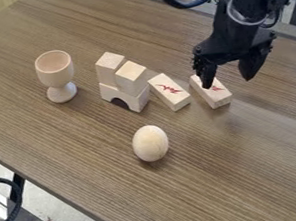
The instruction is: Put the block on top of two cube
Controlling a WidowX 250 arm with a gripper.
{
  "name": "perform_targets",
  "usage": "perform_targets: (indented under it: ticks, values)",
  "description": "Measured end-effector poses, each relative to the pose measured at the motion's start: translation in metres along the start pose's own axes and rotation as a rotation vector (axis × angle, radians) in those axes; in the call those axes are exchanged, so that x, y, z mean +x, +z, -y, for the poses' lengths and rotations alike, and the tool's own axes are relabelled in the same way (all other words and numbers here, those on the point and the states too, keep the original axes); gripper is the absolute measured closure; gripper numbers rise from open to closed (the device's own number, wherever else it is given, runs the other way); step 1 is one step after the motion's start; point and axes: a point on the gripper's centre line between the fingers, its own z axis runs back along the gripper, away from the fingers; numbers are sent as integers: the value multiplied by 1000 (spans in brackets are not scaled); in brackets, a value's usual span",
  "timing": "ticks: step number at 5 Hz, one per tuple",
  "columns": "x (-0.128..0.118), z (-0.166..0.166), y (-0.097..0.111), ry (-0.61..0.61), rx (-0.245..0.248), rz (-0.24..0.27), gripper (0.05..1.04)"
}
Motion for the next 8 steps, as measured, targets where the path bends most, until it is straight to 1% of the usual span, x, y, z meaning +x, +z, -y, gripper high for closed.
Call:
perform_targets:
  ticks: [1, 3, 4, 5, 6, 7, 8]
  values:
    - [1, 0, -2, 20, -8, -14, 85]
    - [15, -5, -22, 57, 29, -33, 85]
    - [21, -5, -33, 64, 55, -34, 85]
    - [26, -6, -42, 81, 62, -38, 122]
    - [28, -6, -49, 128, 54, -37, 340]
    - [32, -6, -52, 179, 34, -34, 523]
    - [37, -9, -50, 245, 14, -68, 523]
